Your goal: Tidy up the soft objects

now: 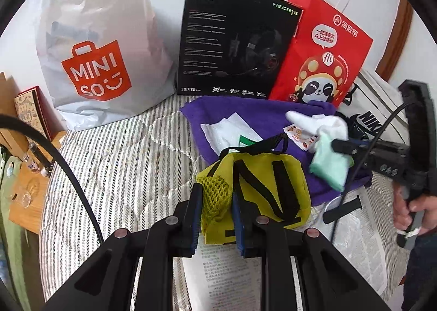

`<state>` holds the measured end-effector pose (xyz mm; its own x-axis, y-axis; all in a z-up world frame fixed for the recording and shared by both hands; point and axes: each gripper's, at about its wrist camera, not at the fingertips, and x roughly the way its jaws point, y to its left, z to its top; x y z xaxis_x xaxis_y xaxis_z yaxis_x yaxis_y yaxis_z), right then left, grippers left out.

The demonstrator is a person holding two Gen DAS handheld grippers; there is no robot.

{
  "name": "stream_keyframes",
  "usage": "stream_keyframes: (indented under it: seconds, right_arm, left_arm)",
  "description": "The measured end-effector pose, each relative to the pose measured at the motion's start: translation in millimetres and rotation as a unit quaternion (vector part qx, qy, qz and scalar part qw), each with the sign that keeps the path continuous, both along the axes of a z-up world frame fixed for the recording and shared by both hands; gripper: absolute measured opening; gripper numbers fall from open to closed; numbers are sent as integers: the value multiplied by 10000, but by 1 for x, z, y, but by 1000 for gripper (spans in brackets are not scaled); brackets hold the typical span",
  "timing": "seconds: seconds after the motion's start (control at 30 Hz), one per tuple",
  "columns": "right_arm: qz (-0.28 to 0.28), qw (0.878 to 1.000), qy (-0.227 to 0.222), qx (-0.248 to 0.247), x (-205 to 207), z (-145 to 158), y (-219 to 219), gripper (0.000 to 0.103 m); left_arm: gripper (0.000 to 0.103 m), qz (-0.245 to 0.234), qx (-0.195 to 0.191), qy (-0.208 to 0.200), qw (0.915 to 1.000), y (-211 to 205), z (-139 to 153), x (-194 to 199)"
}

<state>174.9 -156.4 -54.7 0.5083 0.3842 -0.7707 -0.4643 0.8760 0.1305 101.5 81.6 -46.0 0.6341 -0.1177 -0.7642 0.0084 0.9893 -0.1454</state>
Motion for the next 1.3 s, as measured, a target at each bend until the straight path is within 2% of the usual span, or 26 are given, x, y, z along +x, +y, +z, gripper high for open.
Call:
stream_keyframes:
  seconds: [0.2,0.4,0.5,0.57,0.7,0.77,0.93,1.3]
  right_arm:
    - [113,9993,303,-164,20,-38,18,13]
    - [112,9984,502,-219,24,-58,19,14]
    - [60,9982,542,-253,28,-63,17,18]
    - [53,9979,597,-265,29,-65,16,25]
    - [43,9975,610,-354,26,-63,12,37]
    - [26,9976,584,-366,22,-59,10,50]
    - [-18,9977,457,-493,9,-51,3,51]
    - [-340,9991,187,-173,-19,-14,-28,51]
  left_arm:
    - [20,16,-64,54,10000,2,-7,5]
    - [20,-67,-77,107,9999,-2,-13,11]
    - [20,-79,-125,112,9998,-3,-14,13]
    - [20,-86,-121,122,9998,-4,-14,14]
    - [20,-116,-152,128,9997,-6,-15,17]
    - [20,-123,-158,136,9997,-8,-15,19]
    - [20,-206,-94,174,9996,-16,-18,27]
    - [20,-414,-112,228,9988,-45,-19,65]
